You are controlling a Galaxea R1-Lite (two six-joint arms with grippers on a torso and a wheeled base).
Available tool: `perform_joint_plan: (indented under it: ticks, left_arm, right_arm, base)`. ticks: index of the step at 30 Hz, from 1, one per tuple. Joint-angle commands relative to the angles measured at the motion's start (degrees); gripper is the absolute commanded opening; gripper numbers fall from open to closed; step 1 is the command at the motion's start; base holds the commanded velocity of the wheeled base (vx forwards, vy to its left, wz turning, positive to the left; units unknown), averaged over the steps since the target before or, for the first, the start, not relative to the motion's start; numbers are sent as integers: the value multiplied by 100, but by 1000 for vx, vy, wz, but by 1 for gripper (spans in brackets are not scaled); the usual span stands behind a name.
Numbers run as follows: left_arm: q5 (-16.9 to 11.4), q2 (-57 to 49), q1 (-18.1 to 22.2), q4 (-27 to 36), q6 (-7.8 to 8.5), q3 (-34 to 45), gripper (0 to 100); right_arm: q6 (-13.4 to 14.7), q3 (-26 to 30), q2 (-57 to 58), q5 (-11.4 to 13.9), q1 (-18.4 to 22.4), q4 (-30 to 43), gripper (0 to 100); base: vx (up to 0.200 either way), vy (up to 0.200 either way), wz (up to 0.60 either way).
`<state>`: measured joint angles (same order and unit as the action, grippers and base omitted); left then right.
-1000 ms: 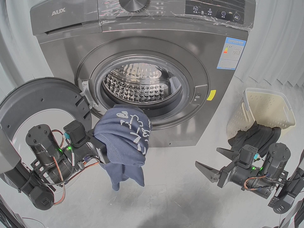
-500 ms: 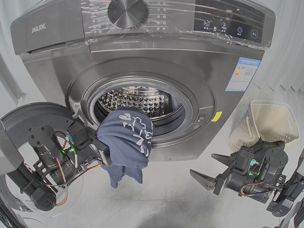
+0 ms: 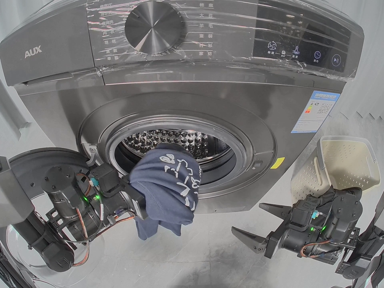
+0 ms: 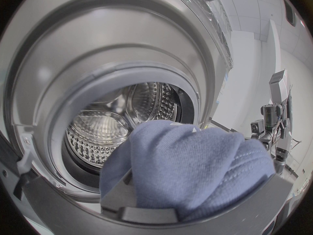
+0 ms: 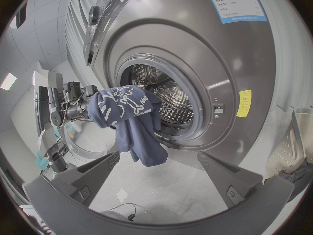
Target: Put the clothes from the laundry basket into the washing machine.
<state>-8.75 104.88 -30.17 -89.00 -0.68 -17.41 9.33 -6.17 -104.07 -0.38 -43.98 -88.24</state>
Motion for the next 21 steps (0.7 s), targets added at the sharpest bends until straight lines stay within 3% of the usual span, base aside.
perform_joint_plan:
  ticks: [1, 2, 6, 13, 14, 16, 21]
  left_arm:
    - [84, 411, -270, -12, -178, -246, 0]
    - [84, 525, -314, -12, -231, -413, 0]
    - [84, 806, -393, -21, -187, -790, 0]
    - [75, 1184, -305, -12, -371, -1221, 0]
    - [93, 1325, -296, -12, -485, -1406, 0]
    - [128, 1457, -296, -12, -556, -1581, 0]
    - [348, 1896, -182, -3, -573, -2337, 0]
  right_arm:
    - [8, 2, 36, -24, -277, -1, 100]
    - [8, 19, 36, -24, -304, -1, 100]
    - [17, 72, 36, -15, -365, -1, 100]
    - [17, 98, 36, -15, -488, -1, 100]
    - [17, 107, 27, -24, -488, -1, 100]
    - [17, 107, 27, -24, -497, -1, 100]
    - [43, 98, -8, -24, -532, -1, 100]
  base:
    - [0, 0, 0]
    - [0, 0, 0]
    - [0, 0, 0]
    - [0, 0, 0]
    - [0, 0, 0]
    - [0, 0, 0]
    - [0, 0, 0]
